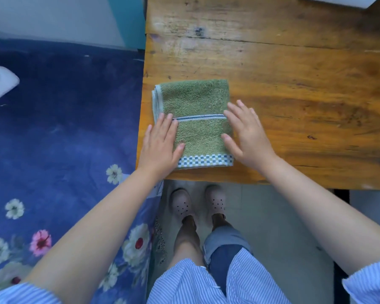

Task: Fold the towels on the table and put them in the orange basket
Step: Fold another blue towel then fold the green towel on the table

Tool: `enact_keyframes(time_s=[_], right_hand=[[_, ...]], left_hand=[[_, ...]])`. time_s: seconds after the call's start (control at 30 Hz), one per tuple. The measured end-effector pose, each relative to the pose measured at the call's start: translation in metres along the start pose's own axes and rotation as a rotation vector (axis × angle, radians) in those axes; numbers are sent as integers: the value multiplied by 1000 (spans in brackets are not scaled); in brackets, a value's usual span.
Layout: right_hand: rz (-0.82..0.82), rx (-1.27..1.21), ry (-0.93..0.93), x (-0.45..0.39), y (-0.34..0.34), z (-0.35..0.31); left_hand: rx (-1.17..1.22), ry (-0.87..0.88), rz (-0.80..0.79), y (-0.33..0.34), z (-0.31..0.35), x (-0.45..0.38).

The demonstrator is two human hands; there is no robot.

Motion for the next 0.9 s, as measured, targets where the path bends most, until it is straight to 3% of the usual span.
enact_keyframes(time_s=[0.07, 0.13, 0.2, 0.27, 0.43, 0.53, 0.7, 0.9], right_hand=[[25, 111, -218, 28, 0, -8], [-74, 227, -351, 43, 7, -9], [-168, 315, -388, 48, 13, -5], [-164, 357, -409, 45, 17, 0], [-107, 346, -501, 26, 16, -5], [-129, 285, -493, 26, 14, -8], [-294, 4, -360, 19, -1, -12], [-558, -31, -409, 14, -10, -30]], left_hand=[[-105, 170, 179, -8, 9, 8], [-193, 312, 350, -10, 15, 20], [-213, 351, 381, -4, 20, 32], [-198, 307, 304, 3, 25, 38], [-3, 9, 125, 3, 34, 37], [26, -51, 78, 3, 37, 39], [0, -117, 98, 2, 45, 50], [-5, -194, 288, -5, 54, 101]])
Point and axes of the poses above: each hand's wrist, its own x-axis away from the middle knuckle, its own y-axis out of the palm, z = x × y, the point moved 3 cm from there along -x, towards the middle knuckle, and after that the axes turned 6 degrees about y, right-handed, at the moved point
